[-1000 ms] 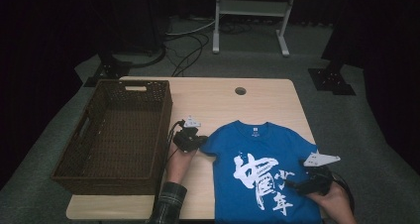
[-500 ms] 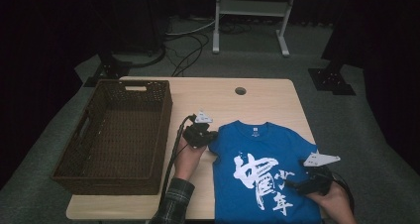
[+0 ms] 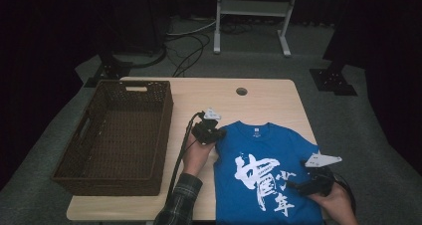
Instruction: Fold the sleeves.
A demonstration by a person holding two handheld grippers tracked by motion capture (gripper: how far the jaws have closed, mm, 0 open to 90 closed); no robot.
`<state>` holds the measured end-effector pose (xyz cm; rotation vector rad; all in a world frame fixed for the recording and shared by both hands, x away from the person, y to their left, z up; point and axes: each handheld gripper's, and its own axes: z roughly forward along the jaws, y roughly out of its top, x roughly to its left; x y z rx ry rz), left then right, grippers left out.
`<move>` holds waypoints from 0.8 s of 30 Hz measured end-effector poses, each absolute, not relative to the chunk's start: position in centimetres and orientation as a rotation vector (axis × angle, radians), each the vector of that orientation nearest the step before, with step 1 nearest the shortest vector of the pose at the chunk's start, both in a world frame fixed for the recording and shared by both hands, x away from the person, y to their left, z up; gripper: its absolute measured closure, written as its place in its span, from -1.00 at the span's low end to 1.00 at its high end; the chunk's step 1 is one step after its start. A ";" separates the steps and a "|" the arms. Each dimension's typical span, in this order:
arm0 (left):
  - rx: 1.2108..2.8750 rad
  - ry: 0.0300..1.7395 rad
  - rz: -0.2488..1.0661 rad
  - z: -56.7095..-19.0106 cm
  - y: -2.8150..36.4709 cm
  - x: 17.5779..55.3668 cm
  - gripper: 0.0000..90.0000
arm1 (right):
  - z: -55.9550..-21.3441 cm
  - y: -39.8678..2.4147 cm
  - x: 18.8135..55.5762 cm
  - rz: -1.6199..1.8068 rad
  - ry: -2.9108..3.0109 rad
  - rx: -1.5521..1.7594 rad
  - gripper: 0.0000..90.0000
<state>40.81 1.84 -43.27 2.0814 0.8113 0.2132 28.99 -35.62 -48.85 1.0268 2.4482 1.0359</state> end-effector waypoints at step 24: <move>2.078 0.772 0.171 -44.8 -1.1 42.4 0.67 | -48.9 -35.6 29.0 1.037 2.449 1.028 -1.00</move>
